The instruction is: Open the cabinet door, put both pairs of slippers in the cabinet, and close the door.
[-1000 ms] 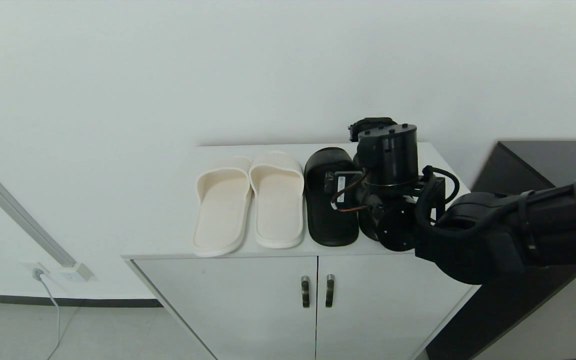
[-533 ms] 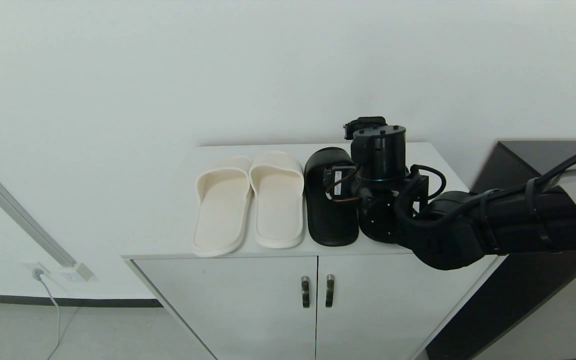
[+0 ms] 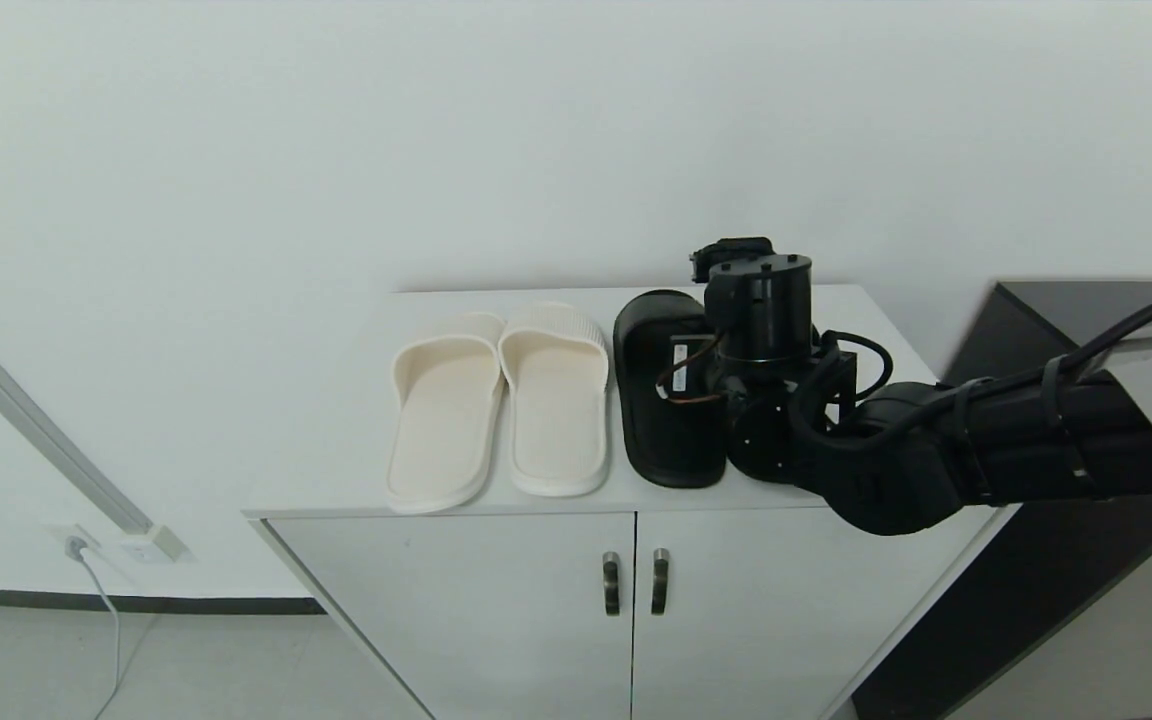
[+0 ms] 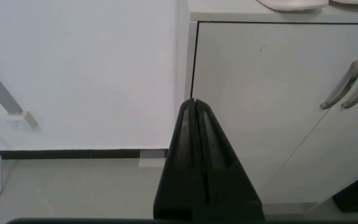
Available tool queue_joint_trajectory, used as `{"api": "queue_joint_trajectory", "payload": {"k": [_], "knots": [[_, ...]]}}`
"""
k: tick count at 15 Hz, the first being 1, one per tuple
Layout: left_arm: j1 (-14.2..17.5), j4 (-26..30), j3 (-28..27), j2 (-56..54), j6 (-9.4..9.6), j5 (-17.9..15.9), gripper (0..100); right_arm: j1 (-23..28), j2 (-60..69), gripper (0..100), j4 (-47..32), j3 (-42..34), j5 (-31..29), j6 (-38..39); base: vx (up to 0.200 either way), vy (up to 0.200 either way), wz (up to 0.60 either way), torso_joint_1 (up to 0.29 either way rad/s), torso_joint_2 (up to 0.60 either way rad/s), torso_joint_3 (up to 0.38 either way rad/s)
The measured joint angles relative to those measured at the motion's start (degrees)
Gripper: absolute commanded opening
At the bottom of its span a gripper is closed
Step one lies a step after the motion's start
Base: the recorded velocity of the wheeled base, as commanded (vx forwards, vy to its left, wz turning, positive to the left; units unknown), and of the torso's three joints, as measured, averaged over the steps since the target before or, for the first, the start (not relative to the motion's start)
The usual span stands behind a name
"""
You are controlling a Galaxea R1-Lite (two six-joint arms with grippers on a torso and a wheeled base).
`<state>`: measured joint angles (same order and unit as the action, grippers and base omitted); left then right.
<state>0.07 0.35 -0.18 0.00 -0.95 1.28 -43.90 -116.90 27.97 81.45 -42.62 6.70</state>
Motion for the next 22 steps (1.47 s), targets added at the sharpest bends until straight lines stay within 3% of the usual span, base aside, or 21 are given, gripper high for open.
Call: {"api": "queue_joint_trajectory", "payload": {"k": [6,12,15,22], "knots": [[0.0,-0.1,0.1,0.0,0.29,0.0,0,-0.9,7.6,0,0.1,-7.6,3.7,-2.0,0.000,0.000,0.00,0.000,0.00,0.000],[0.0,-0.1,0.1,0.0,0.27,0.0,0,-5.5,23.4,0,0.0,-26.2,20.5,-3.7,0.000,0.000,0.00,0.000,0.00,0.000],[0.0,0.0,0.1,0.0,0.27,0.0,0,-8.5,30.6,0,-0.1,-34.4,25.7,-4.1,0.000,0.000,0.00,0.000,0.00,0.000],[0.0,0.0,0.0,0.0,0.29,0.0,0,-10.0,35.5,0,-0.3,-38.7,27.7,-4.1,0.000,0.000,0.00,0.000,0.00,0.000]]}}
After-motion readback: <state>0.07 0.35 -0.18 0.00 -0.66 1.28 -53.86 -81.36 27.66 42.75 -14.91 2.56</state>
